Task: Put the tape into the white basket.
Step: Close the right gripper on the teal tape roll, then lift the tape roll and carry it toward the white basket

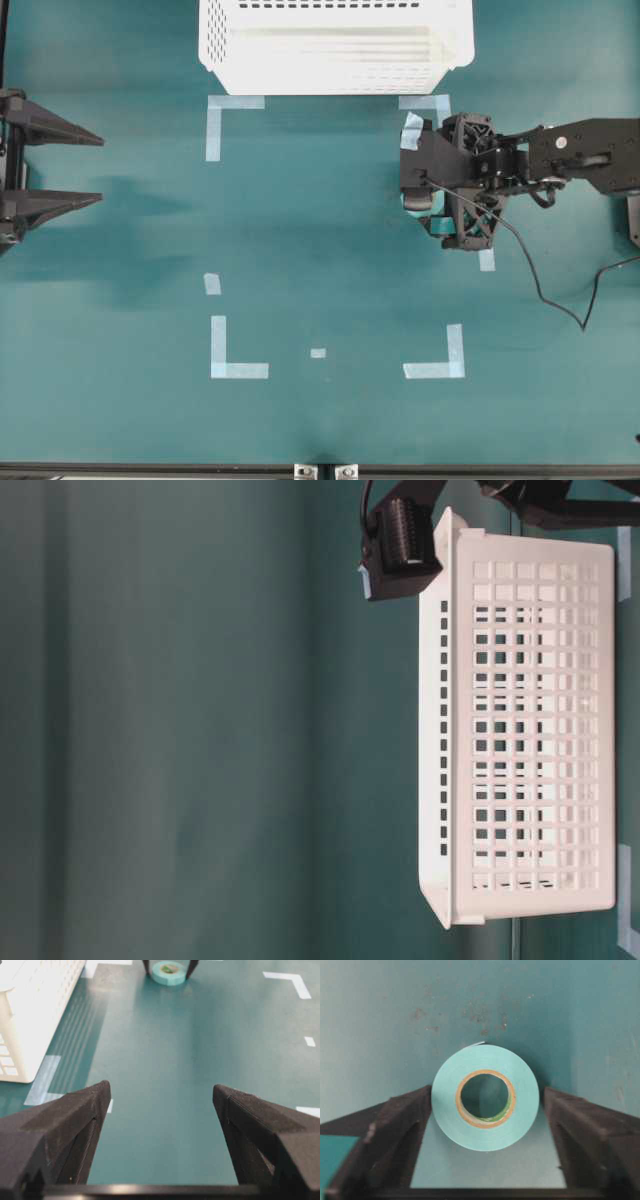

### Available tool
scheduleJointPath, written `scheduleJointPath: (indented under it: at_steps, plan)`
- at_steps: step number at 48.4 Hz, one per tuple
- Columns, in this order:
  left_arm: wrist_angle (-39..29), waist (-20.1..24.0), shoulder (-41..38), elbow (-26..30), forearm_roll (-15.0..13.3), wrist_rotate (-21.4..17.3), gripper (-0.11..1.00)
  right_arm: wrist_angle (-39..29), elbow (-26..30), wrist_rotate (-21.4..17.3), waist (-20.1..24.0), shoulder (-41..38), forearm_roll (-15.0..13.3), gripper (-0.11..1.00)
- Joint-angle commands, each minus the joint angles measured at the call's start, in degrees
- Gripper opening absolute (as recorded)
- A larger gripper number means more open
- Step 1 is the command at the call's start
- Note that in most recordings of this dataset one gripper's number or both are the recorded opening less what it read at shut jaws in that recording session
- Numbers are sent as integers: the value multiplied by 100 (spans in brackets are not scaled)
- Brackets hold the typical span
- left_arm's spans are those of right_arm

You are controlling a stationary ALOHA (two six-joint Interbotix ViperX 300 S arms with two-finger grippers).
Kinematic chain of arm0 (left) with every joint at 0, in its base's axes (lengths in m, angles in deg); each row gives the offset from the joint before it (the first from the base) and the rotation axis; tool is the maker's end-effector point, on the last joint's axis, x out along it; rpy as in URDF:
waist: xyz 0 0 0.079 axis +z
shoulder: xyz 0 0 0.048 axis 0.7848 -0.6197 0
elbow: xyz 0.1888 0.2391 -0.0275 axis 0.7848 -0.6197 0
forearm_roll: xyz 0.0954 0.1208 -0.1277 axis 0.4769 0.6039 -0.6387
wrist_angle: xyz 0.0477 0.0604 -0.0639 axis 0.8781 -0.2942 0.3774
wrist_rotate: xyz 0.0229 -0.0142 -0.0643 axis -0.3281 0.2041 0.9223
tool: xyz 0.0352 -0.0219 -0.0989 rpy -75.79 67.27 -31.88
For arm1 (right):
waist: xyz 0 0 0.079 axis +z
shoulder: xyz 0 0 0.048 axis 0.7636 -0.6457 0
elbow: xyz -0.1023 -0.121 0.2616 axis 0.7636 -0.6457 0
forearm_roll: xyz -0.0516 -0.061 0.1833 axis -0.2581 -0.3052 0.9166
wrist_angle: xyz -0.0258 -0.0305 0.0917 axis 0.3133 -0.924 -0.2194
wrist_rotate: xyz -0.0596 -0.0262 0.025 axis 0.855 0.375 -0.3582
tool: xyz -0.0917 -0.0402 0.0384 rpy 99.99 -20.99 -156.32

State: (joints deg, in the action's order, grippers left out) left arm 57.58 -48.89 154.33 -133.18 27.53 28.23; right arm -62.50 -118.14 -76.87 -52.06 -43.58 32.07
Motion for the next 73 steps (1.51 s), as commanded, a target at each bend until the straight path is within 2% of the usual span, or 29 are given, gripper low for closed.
scheduleJointPath:
  at_steps: [1,3,5,21,47,73]
  plan:
    - [35,18,-35,70,18,9,35,35,97,26,-18,44,-18,83]
    - [35,18,-35,79,18,9,35,26,97,18,-18,53,-35,73]
    - [35,18,-35,79,18,9,35,18,97,18,-18,44,-44,69]
    - [35,26,-35,79,18,9,35,-62,158,18,-18,167,-35,69]
    - [35,35,-35,79,18,9,35,-1037,431,18,-18,1468,-44,69]
    - [26,62,-35,70,18,18,35,-1582,809,18,-62,1600,-44,69]
